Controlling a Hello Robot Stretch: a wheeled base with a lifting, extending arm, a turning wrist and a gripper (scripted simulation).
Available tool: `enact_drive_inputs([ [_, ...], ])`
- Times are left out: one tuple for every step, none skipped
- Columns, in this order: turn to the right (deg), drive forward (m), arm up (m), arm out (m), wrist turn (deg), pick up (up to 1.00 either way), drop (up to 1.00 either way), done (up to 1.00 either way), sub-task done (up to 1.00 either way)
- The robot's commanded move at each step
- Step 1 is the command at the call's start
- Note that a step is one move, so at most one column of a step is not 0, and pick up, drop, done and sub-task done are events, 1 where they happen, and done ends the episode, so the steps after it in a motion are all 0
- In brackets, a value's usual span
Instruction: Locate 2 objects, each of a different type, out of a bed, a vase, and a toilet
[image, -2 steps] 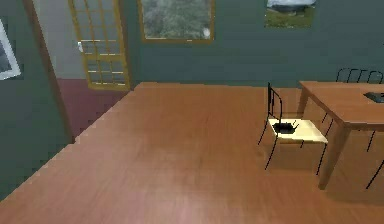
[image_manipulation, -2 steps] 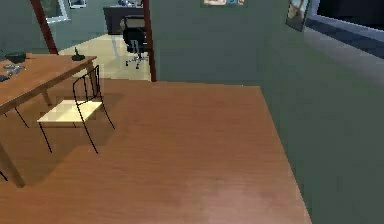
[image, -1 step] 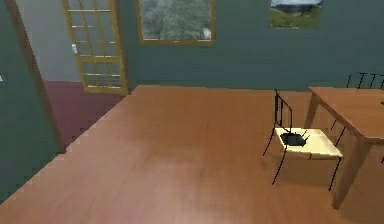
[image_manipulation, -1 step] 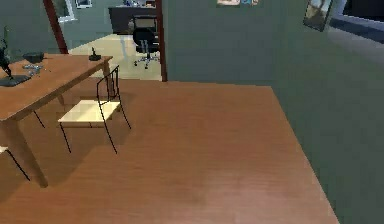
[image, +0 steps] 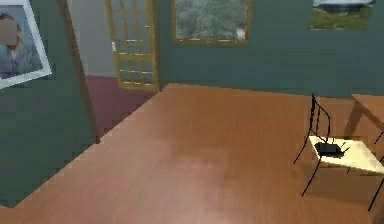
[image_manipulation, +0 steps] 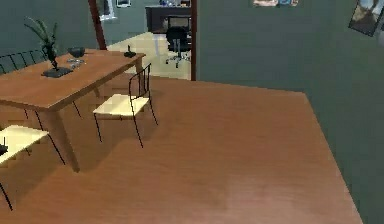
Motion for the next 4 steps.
enact_drive_inputs([
  [0.0,0.50,0.00,0.00,0.0,0.00,0.00,0.00,0.00],
  [-45.0,0.00,0.00,0.00,0.0,0.00,0.00,0.00,0.00],
  [-36.0,0.00,0.00,0.00,0.0,0.00,0.00,0.00,0.00],
  [-3.0,0.00,0.00,0.00,0.0,0.00,0.00,0.00,0.00],
])
